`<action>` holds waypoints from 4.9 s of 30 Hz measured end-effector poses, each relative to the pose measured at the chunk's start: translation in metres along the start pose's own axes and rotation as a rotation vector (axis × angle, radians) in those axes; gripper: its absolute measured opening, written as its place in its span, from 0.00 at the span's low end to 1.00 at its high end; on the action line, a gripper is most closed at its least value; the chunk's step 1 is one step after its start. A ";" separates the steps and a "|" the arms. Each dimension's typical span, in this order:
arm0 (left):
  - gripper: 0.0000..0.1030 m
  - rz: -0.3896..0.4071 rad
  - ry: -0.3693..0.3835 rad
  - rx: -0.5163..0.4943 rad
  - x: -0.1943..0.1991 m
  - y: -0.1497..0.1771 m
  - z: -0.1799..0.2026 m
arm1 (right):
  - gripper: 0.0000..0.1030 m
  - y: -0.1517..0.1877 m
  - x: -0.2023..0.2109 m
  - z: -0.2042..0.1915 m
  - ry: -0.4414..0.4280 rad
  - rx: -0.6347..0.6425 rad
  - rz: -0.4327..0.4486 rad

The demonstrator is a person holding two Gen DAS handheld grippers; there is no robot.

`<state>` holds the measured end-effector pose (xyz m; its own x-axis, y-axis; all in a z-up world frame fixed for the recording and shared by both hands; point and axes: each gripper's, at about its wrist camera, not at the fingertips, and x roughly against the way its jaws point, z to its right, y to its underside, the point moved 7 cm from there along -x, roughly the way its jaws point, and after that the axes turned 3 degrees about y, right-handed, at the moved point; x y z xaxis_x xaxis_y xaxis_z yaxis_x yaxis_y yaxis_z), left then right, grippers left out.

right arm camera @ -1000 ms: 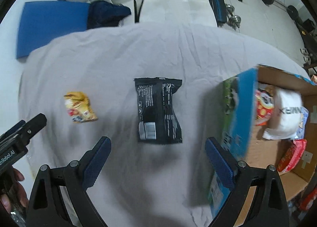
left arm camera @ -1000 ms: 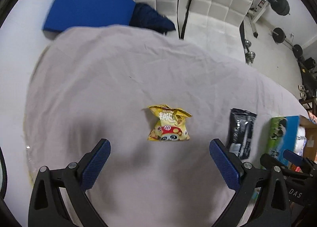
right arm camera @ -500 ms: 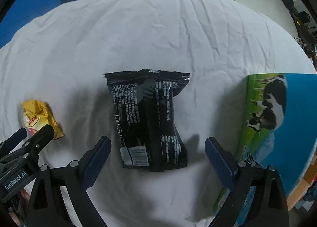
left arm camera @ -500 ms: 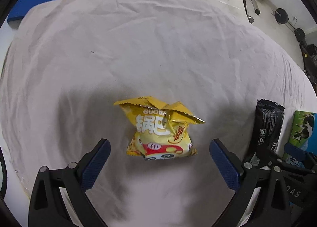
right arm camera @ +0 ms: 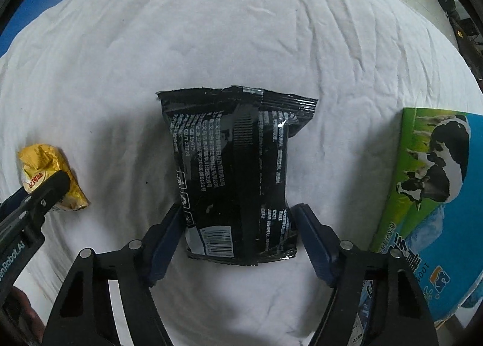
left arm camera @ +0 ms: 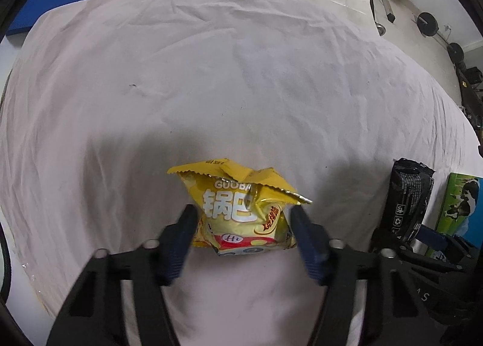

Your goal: Organize snacks

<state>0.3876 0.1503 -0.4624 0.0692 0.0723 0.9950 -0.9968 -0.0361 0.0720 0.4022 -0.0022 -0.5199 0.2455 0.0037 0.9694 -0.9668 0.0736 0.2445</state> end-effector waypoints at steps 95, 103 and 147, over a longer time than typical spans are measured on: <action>0.40 0.006 0.136 -0.215 0.057 0.135 0.323 | 0.57 0.133 0.067 0.301 -0.097 0.054 0.123; 0.46 0.036 0.120 -0.214 0.064 0.138 0.321 | 0.63 0.137 0.070 0.309 -0.091 0.036 0.134; 0.92 0.463 0.050 -0.213 0.244 0.252 0.329 | 1.00 0.272 0.202 0.379 -0.052 -0.077 0.527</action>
<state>0.1670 -0.1692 -0.1790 -0.3785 0.1446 0.9143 -0.9090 0.1283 -0.3966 0.1627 -0.3594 -0.2490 -0.2774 0.0105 0.9607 -0.9497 0.1480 -0.2759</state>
